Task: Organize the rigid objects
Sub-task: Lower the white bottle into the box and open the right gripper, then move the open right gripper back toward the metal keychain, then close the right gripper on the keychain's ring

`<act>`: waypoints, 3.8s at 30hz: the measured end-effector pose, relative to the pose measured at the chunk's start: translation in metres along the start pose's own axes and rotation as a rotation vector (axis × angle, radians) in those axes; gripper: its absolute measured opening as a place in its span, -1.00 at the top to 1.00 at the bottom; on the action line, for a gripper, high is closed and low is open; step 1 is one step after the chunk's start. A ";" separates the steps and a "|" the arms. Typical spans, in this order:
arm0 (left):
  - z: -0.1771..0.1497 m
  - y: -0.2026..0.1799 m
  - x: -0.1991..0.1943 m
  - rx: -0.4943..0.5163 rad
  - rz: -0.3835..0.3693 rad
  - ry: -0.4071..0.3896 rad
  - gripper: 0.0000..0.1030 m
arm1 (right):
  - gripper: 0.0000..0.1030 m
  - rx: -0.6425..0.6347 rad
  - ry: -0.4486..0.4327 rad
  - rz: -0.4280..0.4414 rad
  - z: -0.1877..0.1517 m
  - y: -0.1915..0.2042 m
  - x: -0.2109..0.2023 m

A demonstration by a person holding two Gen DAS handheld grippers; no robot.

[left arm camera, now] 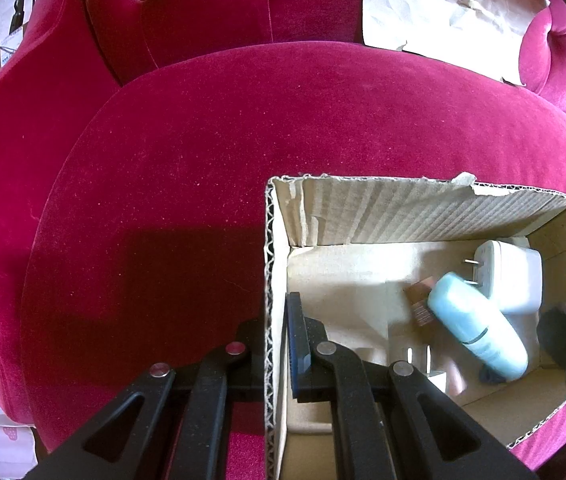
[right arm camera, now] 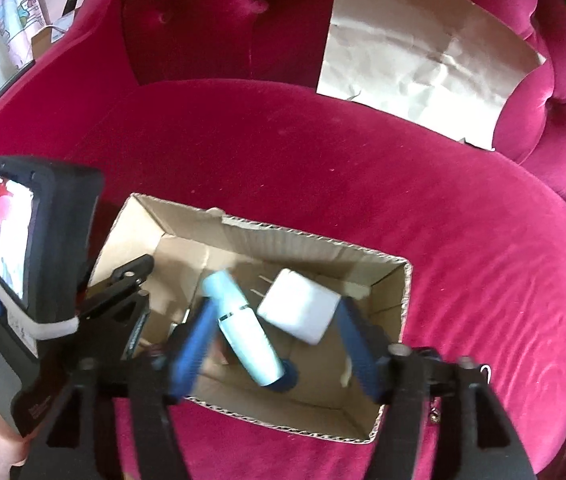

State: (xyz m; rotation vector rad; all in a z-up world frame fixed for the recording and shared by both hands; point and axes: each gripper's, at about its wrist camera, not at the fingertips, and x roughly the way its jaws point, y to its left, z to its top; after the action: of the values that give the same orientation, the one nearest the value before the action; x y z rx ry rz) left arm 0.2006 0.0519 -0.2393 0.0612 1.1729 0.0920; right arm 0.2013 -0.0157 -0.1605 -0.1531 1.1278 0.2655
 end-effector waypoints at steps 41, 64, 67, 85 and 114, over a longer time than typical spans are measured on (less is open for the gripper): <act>-0.002 -0.002 -0.002 0.002 0.004 -0.002 0.90 | -0.99 0.127 -0.030 -0.089 -0.008 -0.071 -0.048; -0.002 -0.003 -0.001 0.002 0.004 -0.001 0.90 | -0.99 0.341 0.028 -0.225 -0.058 -0.169 -0.038; -0.002 -0.003 -0.001 0.002 0.004 -0.001 0.90 | -0.99 0.360 0.052 -0.233 -0.066 -0.176 -0.029; -0.002 -0.001 -0.003 0.006 0.007 0.000 0.90 | -0.99 0.475 0.191 -0.250 -0.100 -0.202 0.021; -0.002 -0.001 -0.004 0.006 0.008 0.001 0.90 | -0.53 0.551 0.242 -0.203 -0.129 -0.216 0.050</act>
State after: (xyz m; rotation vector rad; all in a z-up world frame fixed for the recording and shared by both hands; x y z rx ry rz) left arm 0.1971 0.0510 -0.2367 0.0715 1.1736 0.0954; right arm 0.1710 -0.2487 -0.2628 0.1943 1.3752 -0.2545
